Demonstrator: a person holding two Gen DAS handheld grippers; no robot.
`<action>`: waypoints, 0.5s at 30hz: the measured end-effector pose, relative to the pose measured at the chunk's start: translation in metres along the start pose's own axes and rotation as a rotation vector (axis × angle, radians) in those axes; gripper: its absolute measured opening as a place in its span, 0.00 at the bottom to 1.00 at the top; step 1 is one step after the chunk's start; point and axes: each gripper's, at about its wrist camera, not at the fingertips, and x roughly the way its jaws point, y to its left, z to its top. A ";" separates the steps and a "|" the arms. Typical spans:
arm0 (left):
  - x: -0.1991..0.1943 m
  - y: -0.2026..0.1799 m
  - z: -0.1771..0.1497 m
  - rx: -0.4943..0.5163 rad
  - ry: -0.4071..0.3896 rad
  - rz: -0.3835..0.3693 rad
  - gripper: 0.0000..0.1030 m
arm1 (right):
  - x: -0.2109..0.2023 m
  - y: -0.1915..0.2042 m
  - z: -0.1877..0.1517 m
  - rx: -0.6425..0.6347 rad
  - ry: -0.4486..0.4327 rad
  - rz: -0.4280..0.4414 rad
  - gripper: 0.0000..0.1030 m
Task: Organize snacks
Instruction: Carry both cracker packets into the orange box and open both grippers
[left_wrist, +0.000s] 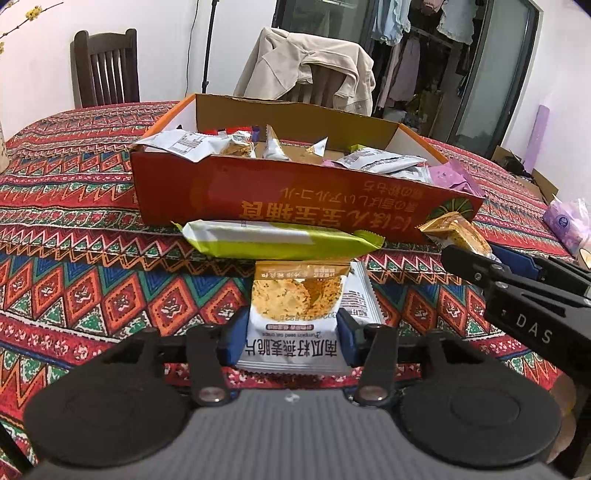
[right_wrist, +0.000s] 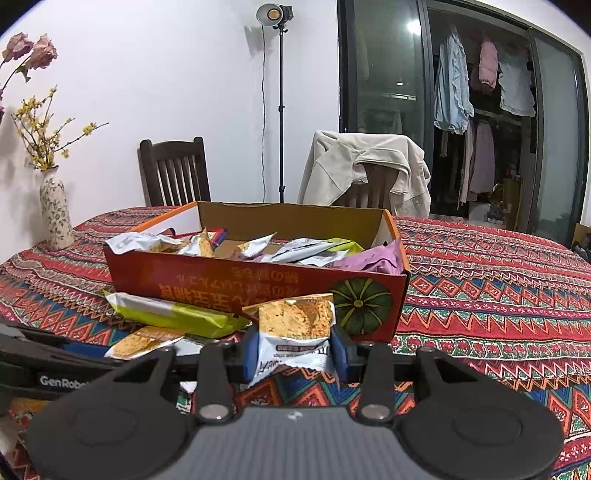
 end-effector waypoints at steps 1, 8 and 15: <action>-0.001 0.000 -0.001 -0.001 -0.001 0.000 0.49 | 0.001 0.000 0.000 0.000 0.003 -0.002 0.38; -0.010 0.006 -0.002 -0.008 -0.028 -0.009 0.48 | 0.002 -0.001 -0.001 0.003 -0.001 -0.002 0.38; -0.027 0.019 -0.001 -0.014 -0.085 -0.026 0.48 | 0.004 -0.001 -0.002 0.006 -0.002 -0.008 0.38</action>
